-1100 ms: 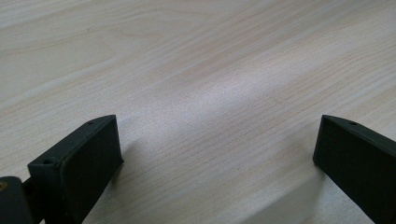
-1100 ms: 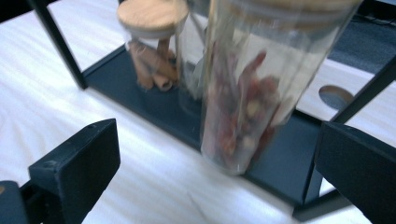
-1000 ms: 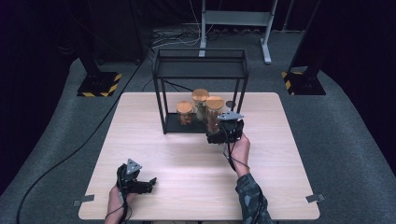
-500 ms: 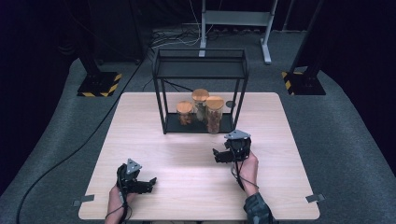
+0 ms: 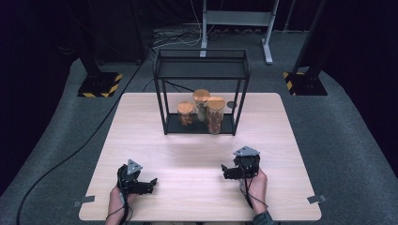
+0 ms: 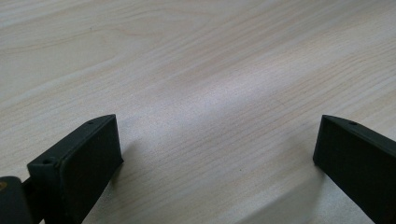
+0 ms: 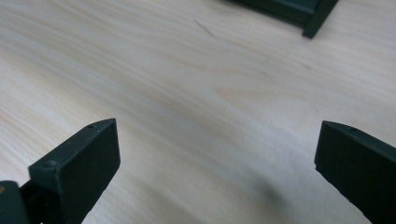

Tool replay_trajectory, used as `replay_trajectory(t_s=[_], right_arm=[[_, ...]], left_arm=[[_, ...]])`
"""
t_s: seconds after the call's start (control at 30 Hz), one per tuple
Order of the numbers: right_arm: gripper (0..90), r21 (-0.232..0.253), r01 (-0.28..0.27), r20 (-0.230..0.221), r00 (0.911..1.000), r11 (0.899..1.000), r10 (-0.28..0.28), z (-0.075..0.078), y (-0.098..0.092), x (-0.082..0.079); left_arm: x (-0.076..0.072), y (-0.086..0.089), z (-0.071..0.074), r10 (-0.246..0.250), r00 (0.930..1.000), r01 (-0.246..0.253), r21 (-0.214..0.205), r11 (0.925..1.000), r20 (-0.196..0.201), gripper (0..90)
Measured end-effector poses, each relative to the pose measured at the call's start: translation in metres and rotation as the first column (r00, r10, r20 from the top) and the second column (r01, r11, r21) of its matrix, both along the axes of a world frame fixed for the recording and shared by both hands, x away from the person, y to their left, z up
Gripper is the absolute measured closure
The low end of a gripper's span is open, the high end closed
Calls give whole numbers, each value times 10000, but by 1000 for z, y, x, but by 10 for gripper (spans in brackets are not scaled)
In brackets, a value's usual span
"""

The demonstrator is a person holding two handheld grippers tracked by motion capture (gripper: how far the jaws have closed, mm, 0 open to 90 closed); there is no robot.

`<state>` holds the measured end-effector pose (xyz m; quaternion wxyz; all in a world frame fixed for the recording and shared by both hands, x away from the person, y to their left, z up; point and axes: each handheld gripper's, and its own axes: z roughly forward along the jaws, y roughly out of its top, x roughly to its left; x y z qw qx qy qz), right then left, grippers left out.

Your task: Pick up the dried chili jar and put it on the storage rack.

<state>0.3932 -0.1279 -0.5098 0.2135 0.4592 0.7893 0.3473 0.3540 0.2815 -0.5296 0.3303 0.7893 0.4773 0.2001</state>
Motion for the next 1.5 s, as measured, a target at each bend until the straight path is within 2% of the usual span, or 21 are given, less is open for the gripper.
replay_trajectory(t_s=[0.23, 0.33, 0.5, 0.6, 0.77, 0.93, 1.5], right_arm=[[0, 197, 58, -178, 9998, 9998, -54, -12, -9, -8], [0, 159, -69, -238, 9997, 9999, 72, -13, -10, -9], [0, 417, -218, -562, 9981, 9989, 242, -15, -13, -8], [0, 489, -280, -599, 9977, 9984, 309, -16, -14, -8], [0, 345, -241, -584, 9980, 9991, 261, -17, -13, -8], [0, -65, -161, -499, 9986, 9998, 158, -18, -9, -8], [0, -76, -86, -488, 9988, 9999, 82, -18, -9, -8]], left_arm=[[0, 0, 0, 40, 10000, -40, 6, 10000, -3, 4], [0, 0, 0, 41, 10000, -41, 19, 10000, -8, 4], [0, 0, 0, 67, 10000, -67, 29, 10000, 10, 4], [0, 0, 0, 70, 10000, -70, 31, 10000, 8, 3], [0, 0, 0, 70, 10000, -70, 38, 10000, 15, 4], [0, 0, 0, 77, 10000, -77, 42, 10000, 11, 4], [0, -1, 0, 86, 9999, -87, 72, 9999, 63, 4]])
